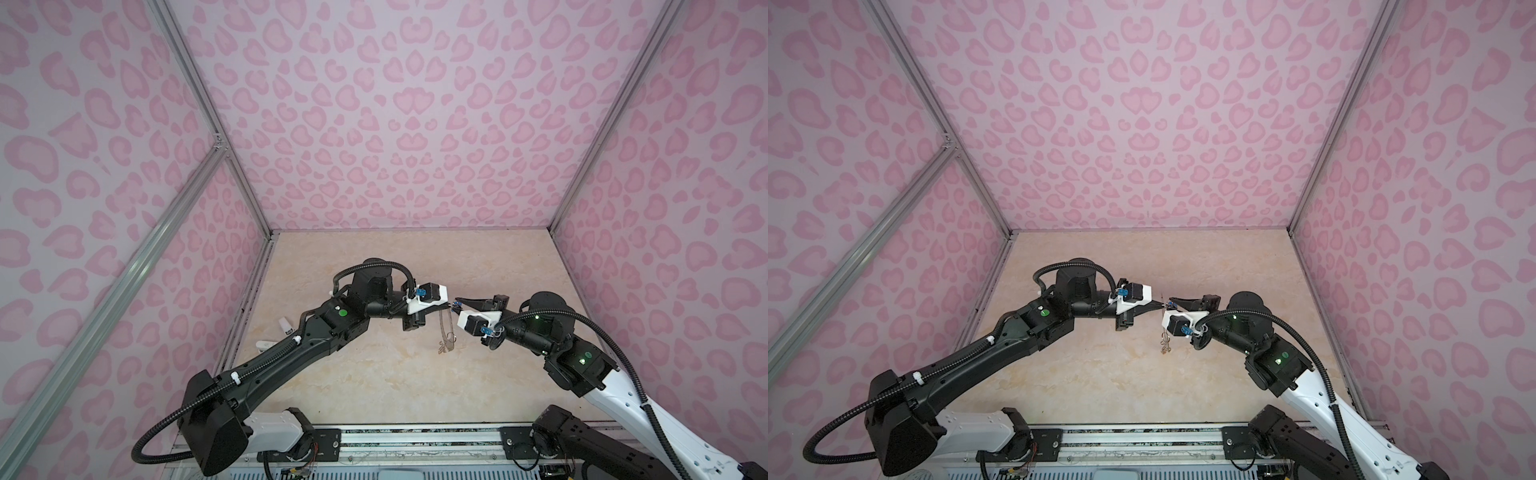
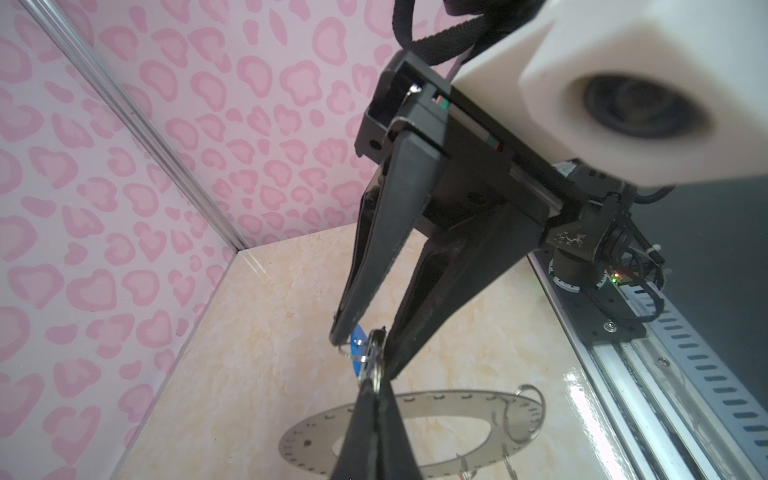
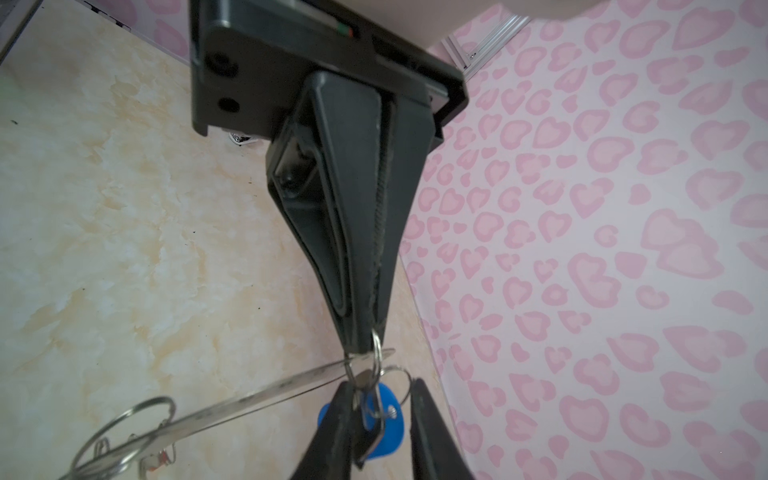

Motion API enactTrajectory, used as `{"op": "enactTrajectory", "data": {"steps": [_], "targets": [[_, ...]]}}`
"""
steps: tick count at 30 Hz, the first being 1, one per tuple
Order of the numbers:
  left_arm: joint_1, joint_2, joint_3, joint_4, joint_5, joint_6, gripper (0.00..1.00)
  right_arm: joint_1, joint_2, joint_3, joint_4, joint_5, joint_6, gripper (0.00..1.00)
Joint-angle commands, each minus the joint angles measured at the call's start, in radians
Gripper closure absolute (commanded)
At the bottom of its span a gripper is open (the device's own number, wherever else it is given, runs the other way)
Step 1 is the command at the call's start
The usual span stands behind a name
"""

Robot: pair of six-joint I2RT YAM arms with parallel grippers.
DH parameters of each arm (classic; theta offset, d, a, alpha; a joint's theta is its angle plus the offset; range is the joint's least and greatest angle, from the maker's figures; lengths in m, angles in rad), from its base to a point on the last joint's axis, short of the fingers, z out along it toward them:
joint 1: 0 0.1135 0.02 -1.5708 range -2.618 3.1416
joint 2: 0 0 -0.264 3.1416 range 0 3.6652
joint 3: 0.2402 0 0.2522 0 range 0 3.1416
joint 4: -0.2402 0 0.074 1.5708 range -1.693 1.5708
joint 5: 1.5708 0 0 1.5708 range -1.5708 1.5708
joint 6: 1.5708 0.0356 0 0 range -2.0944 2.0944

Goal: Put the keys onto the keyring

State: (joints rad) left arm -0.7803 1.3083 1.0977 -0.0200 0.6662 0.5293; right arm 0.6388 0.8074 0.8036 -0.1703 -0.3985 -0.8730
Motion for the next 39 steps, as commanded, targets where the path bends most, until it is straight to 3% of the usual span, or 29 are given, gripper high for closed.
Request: {"op": "enactTrajectory", "data": {"steps": [1, 7, 18, 29, 39], "targets": [[0.001, -0.017, 0.014, -0.005, 0.031, 0.032, 0.97, -0.002, 0.007, 0.009, -0.032, -0.019, 0.018, 0.75], [0.001, -0.031, 0.007, -0.019, 0.035, 0.065, 0.97, -0.045, -0.006, 0.0, -0.016, -0.077, 0.115, 0.69], [0.002, -0.033, 0.007, -0.014, 0.046, 0.084, 0.97, -0.083, 0.029, 0.015, -0.063, -0.218, 0.196, 0.7], [0.002, -0.039, -0.001, 0.017, 0.033, 0.06, 0.97, -0.111, 0.063, 0.03, -0.087, -0.268, 0.227, 0.99], [0.002, -0.063, -0.046, 0.109, -0.033, 0.017, 0.97, -0.119, 0.112, 0.078, -0.174, -0.291, 0.203, 1.0]]}}
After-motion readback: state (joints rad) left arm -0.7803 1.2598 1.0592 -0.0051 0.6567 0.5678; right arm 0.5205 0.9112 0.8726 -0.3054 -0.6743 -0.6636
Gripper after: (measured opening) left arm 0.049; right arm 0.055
